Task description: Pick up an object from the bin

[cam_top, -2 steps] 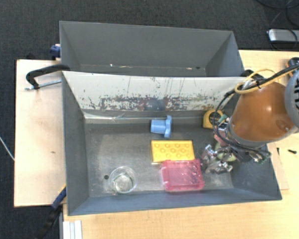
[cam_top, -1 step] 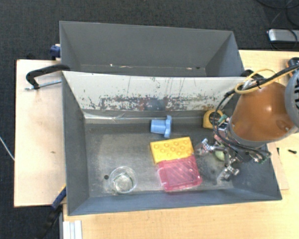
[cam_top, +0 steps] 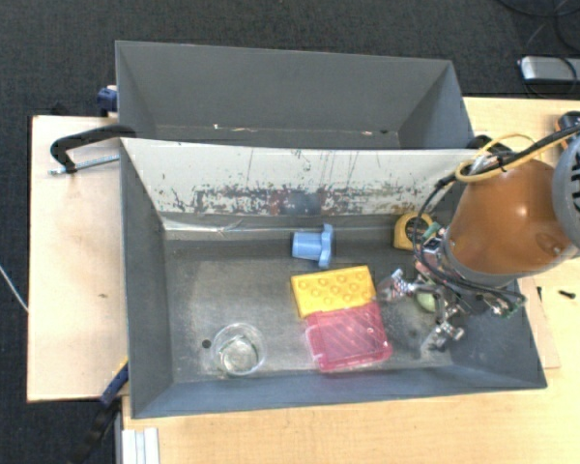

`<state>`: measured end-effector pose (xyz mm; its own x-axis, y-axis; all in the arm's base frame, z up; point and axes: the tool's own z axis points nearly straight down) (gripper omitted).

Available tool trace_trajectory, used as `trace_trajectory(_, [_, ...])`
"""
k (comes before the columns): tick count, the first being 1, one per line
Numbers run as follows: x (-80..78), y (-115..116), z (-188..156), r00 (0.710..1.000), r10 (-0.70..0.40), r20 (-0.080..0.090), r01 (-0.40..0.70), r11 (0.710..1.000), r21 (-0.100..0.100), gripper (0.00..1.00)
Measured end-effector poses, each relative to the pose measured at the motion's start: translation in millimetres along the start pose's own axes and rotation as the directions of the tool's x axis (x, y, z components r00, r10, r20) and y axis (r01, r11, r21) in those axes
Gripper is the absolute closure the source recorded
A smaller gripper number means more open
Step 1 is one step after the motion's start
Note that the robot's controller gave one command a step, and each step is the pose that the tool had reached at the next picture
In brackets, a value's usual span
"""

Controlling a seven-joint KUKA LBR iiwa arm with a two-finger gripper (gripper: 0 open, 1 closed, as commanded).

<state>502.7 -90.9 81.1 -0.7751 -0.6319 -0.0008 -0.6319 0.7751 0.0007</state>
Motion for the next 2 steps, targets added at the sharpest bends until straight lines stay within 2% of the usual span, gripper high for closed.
trace_trajectory(1, [-107.9,42.7,-40.2,0.828,-0.561,0.004,0.561,0.828,0.005,1.00])
trace_trajectory(2, [-107.6,42.6,-40.0,0.828,-0.560,0.004,0.560,0.828,0.004,1.00])
